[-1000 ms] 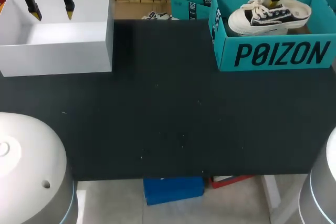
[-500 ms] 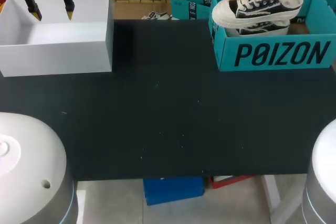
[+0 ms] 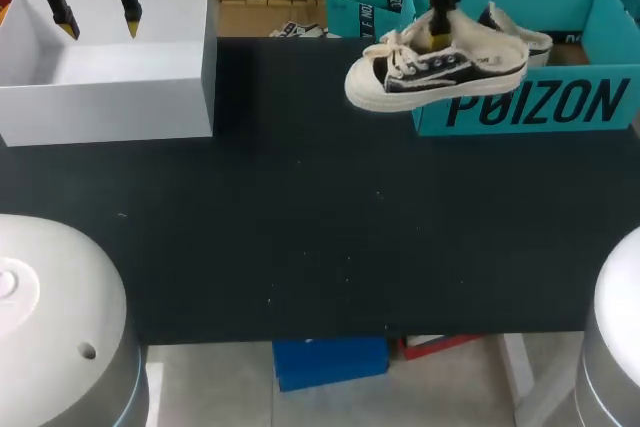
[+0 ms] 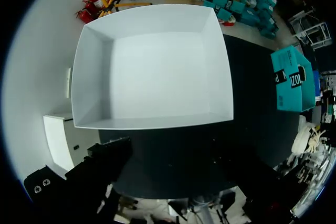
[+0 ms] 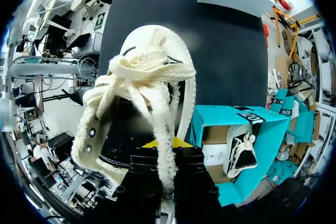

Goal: Take the shoe out of the shoebox, open the shoe tongue, remove and reinsert the insole, then place the shoe into the shoebox

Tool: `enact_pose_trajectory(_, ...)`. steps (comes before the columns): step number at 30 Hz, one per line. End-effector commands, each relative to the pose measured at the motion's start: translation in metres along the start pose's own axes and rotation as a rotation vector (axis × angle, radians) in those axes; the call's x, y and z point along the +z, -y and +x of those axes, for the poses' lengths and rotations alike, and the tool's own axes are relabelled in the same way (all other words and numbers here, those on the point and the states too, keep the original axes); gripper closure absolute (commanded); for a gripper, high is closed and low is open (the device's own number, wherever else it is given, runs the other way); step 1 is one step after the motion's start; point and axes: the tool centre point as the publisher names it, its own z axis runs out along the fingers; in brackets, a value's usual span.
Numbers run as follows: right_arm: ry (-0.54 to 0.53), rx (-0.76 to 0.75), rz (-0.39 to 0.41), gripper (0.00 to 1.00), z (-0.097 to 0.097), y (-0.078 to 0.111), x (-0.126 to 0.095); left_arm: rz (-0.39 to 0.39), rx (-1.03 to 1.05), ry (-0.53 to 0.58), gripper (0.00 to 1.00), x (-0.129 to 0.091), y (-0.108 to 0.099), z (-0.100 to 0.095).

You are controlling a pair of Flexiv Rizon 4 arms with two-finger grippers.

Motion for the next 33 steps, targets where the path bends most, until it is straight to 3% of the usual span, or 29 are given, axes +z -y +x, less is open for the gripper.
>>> enact_pose_trajectory(1,0.076,0.025,-0.016,1.00,0.028,-0.029,0.019,0.000,-0.001,0.003,0.00,0.000,-0.001,0.000)
enact_pose_trajectory(9,0.092,0.051,-0.057,1.00,0.039,-0.105,0.046,0.000,-0.001,0.003,0.00,0.000,-0.001,0.000)
enact_pose_trajectory(15,0.076,0.020,-0.062,1.00,0.039,-0.150,0.071,0.000,-0.001,0.003,0.00,0.000,-0.001,0.000)
enact_pose_trajectory(33,-0.029,-0.046,-0.154,1.00,0.036,-0.226,0.149,0.000,-0.001,0.003,0.00,0.000,-0.001,0.000)
